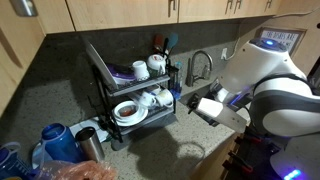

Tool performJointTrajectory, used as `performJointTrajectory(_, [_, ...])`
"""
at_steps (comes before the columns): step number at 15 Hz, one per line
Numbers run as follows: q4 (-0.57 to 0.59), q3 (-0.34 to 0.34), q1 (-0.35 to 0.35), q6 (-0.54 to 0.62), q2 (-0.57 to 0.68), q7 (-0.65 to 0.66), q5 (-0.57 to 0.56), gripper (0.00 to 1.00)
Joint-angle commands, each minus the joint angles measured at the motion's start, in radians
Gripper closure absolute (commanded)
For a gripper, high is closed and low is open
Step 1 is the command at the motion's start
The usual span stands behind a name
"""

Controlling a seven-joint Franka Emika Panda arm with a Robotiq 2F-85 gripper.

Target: Remove the white mug from the bottom shelf of the dish rack and place it on the countertop

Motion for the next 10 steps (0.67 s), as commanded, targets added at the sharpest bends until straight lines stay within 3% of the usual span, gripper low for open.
performJointTrajectory(1, [0.000, 0.107, -0.110, -0.027, -0.053, 0.103, -0.023, 0.00])
performJointTrajectory(5, [-0.001, 0.186, -0.201, -0.009, -0.037, 0.109, -0.002, 0.00])
performJointTrajectory(7, [-0.001, 0.140, -0.166, 0.006, 0.034, 0.010, 0.034, 0.00])
performJointTrajectory(8, [-0.001, 0.176, -0.189, -0.004, -0.021, 0.063, 0.007, 0.00])
performJointTrajectory(10, [0.000, 0.165, -0.181, -0.003, 0.000, 0.037, 0.018, 0.00])
